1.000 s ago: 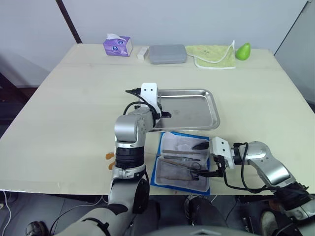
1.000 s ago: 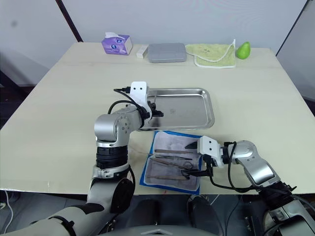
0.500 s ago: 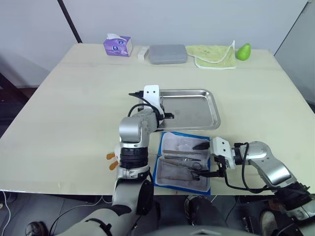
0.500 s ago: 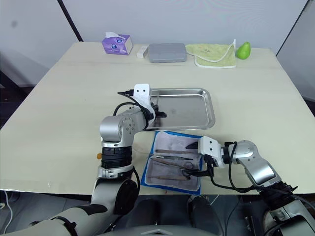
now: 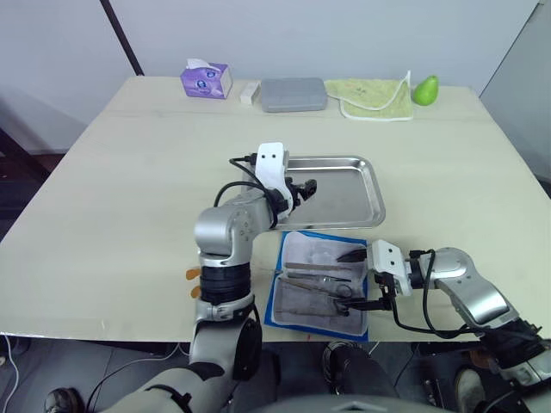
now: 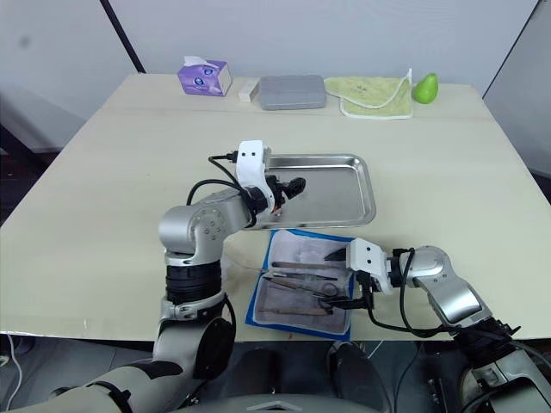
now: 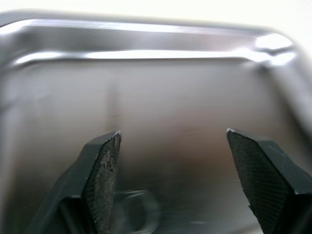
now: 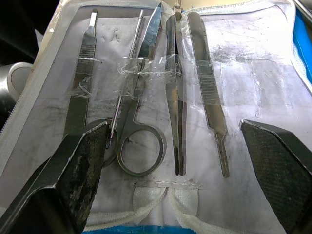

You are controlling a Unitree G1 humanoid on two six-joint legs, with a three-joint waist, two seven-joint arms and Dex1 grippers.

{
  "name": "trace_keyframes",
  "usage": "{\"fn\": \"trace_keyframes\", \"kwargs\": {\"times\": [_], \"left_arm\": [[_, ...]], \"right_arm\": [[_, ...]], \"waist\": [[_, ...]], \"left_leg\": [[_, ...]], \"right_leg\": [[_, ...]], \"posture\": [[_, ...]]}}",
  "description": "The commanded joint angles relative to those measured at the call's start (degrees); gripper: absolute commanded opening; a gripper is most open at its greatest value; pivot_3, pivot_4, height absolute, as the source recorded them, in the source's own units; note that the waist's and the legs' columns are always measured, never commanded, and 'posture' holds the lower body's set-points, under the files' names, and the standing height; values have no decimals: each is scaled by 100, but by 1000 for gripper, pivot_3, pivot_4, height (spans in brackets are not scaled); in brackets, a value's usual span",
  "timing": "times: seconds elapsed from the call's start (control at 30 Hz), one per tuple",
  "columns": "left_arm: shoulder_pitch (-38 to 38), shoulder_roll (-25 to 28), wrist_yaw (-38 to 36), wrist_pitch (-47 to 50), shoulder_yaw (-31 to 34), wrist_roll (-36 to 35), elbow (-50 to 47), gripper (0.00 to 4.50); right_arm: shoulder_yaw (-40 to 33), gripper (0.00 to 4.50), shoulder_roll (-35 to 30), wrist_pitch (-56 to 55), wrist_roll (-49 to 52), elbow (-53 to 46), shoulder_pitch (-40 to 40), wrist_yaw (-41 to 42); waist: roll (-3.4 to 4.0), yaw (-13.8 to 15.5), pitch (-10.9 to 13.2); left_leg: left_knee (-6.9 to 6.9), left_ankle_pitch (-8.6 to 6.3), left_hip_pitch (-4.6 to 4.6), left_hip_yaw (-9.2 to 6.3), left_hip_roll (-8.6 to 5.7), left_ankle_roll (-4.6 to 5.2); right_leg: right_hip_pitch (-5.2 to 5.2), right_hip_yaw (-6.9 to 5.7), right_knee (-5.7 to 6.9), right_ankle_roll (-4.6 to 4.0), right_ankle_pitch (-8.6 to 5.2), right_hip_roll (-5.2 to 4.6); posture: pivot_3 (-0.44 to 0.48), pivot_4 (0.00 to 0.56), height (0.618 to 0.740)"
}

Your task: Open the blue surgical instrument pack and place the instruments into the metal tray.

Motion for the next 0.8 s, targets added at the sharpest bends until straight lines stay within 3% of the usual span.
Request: {"fn": "trace_keyframes", "kwargs": {"times": [0.03, 0.13, 0.23, 0.3, 0.5, 0.53, 0.57, 0.8], "left_arm": [[501, 1092, -1965, -748, -440, -834, -919, 3747], [905, 1928, -3244, -1411, -637, -1252, -1009, 3747], [1216, 2605, -4368, -2466, -815, -1224, -795, 3747], [1294, 2971, -4965, -2677, -864, -1364, -619, 3747], [1602, 3700, -6129, -3431, -758, -1530, -115, 3747], [1676, 3819, -6296, -3571, -713, -1529, -42, 4267], [1801, 3988, -6524, -3695, -614, -1571, 2, 4442], [2416, 4796, -7304, -4287, -45, -1690, 376, 4442]], "right_arm": [[261, 4500, -128, 300, -413, 436, 365, -83], [210, 4500, -98, 292, -364, 398, 407, -111], [177, 4500, -70, 261, -366, 369, 479, -140], [155, 4500, -45, 254, -354, 352, 517, -173], [113, 4500, -21, 238, -333, 277, 625, -253], [105, 4500, -28, 232, -332, 262, 647, -256], [83, 4500, -38, 223, -323, 243, 681, -263], [-44, 4500, -105, 154, -251, 123, 850, -255]], "waist": [[7, -14, 4], [15, 4, 8], [13, 14, 8], [11, 12, 9], [12, 7, 9], [12, 6, 9], [12, 2, 9], [12, 30, 11]], "left_leg": [[-1, 0, 0, 0, 0, 0], [-19, 8, 4, 2, 2, -28], [-15, 8, 3, 3, 1, -29], [-13, 9, 2, 6, 1, -28], [-20, 8, 3, 5, 7, -26], [-24, 8, 2, 5, 7, -26], [-27, 8, 0, 6, 9, -26], [-48, 8, -8, 5, 14, -25]], "right_leg": [[0, 0, 0, 0, 0, 0], [-3, -1, -7, -4, -1, -4], [-2, -1, -11, -21, -12, -12], [-2, 0, -11, -24, -14, -14], [-6, 4, -14, -11, -24, -13], [-9, 4, -14, -14, -23, -12], [-12, 3, -14, -13, -24, -9], [-36, 2, -14, -31, -33, -11]], "posture": [[0, 150, 740], [0, 150, 740], [0, 150, 740], [0, 150, 740], [0, 150, 740], [0, 150, 740], [0, 150, 740], [0, 150, 740]]}}
